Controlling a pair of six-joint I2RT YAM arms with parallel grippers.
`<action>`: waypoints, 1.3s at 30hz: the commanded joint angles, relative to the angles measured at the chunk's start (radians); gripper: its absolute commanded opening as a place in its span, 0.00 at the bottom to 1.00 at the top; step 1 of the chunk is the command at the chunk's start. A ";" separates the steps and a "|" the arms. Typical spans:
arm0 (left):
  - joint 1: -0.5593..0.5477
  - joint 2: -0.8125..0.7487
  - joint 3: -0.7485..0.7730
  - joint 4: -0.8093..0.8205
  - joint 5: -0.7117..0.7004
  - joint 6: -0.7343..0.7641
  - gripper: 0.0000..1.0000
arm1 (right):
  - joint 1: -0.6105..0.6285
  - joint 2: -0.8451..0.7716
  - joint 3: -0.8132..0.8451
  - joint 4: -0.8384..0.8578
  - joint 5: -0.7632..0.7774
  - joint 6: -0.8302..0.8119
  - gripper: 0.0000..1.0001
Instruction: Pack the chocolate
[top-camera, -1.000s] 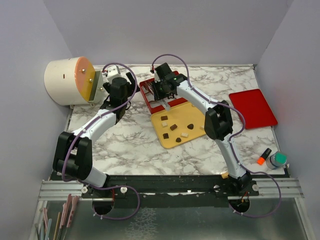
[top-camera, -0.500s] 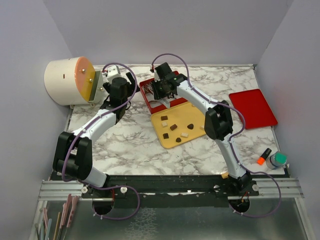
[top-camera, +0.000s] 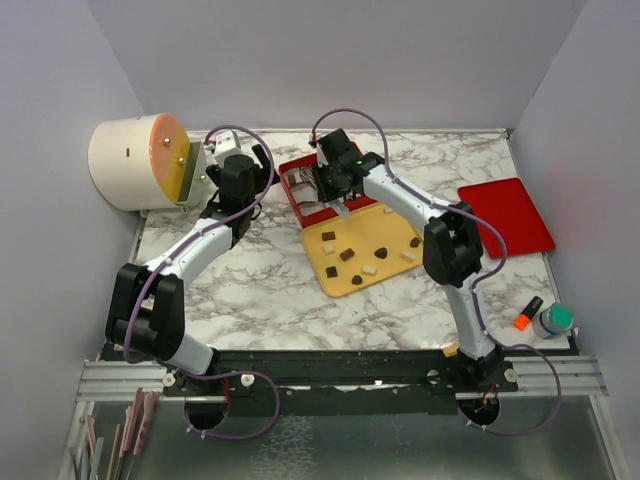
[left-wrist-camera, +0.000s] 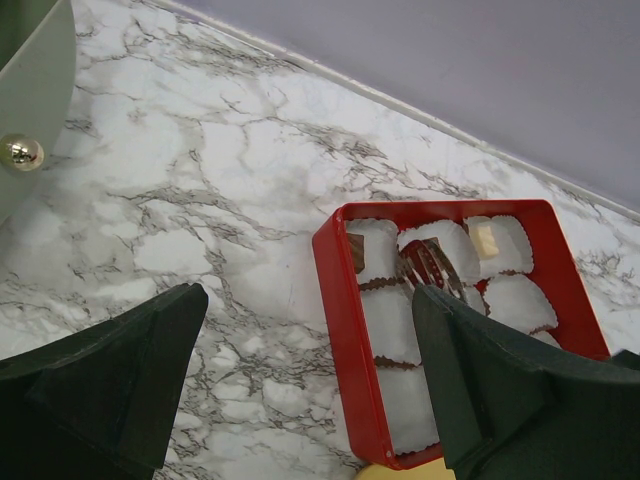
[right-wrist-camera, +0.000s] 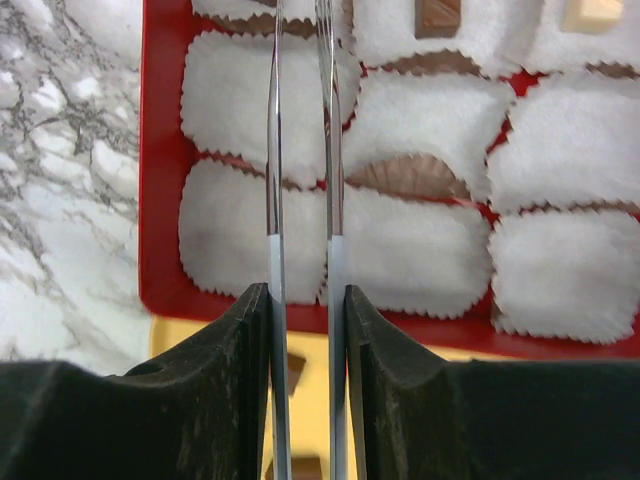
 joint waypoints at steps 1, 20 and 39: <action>0.004 -0.004 0.008 0.022 0.018 -0.004 0.94 | -0.004 -0.175 -0.099 0.084 0.055 -0.014 0.27; -0.004 -0.004 -0.006 0.015 0.051 -0.018 0.93 | 0.048 -0.708 -0.742 0.121 0.055 0.052 0.24; -0.010 0.008 -0.004 0.018 0.055 -0.023 0.92 | 0.152 -0.663 -0.846 0.125 0.026 0.121 0.24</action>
